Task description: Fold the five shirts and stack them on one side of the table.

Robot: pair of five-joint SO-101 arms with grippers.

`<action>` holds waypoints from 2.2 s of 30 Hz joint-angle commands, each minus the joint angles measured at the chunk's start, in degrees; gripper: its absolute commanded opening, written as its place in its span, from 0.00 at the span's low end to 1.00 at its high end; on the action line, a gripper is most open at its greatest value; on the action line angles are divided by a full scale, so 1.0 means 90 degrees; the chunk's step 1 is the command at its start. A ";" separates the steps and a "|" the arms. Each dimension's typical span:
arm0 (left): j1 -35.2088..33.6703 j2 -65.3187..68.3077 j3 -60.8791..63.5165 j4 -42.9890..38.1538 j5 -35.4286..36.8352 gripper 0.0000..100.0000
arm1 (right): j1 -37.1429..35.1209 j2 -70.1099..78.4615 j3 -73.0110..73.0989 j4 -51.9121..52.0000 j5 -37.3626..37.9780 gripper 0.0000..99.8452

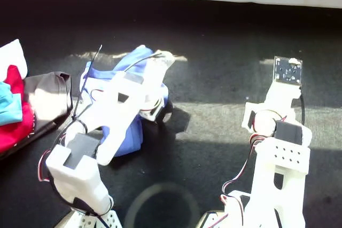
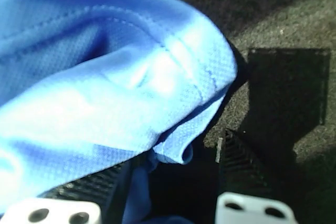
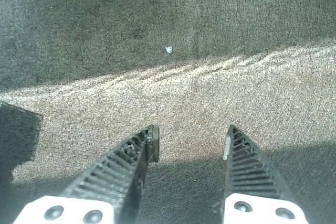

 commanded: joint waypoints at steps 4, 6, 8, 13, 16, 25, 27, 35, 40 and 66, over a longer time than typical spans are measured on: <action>0.0005 -0.0230 -0.0923 0.0508 -0.0010 0.16 | 0.0044 0.0005 -0.0259 -0.0024 -0.0049 0.21; -0.0015 -0.0386 -0.1255 0.0840 -0.0010 0.04 | 0.0034 0.0005 -0.0259 -0.0024 -0.0029 0.21; -0.0034 -0.0542 -0.1587 0.1162 -0.0010 0.02 | 0.0034 0.0005 -0.0259 -0.0034 -0.0020 0.21; -0.0171 -0.0904 -0.2310 0.1915 -0.0010 0.01 | 0.0024 0.0005 -0.0259 -0.0054 -0.0010 0.21; -0.0239 -0.1187 -0.2808 0.2276 -0.0010 0.01 | 0.0024 0.0005 -0.0259 -0.0063 -0.0039 0.21; -0.0737 -0.2193 -0.4234 0.2579 -0.0010 0.01 | -0.1480 0.0073 -0.0317 -0.0073 -0.0010 0.21; -0.1128 -0.2291 -0.4303 0.2569 -0.0029 0.01 | -0.2076 0.0083 -0.0327 -0.0083 -0.0010 0.21; -0.2935 -0.2369 -0.4303 0.2608 -0.0029 0.01 | -0.4029 0.1167 -0.0552 -0.0611 -0.0293 0.27; -0.3687 -0.2310 -0.4293 0.2569 -0.0029 0.01 | -0.5123 0.2789 -0.1646 -0.0611 -0.0928 0.30; -0.4361 -0.2369 -0.4332 0.2569 -0.0029 0.01 | -0.7507 0.6637 -0.4860 -0.0474 -0.1934 0.03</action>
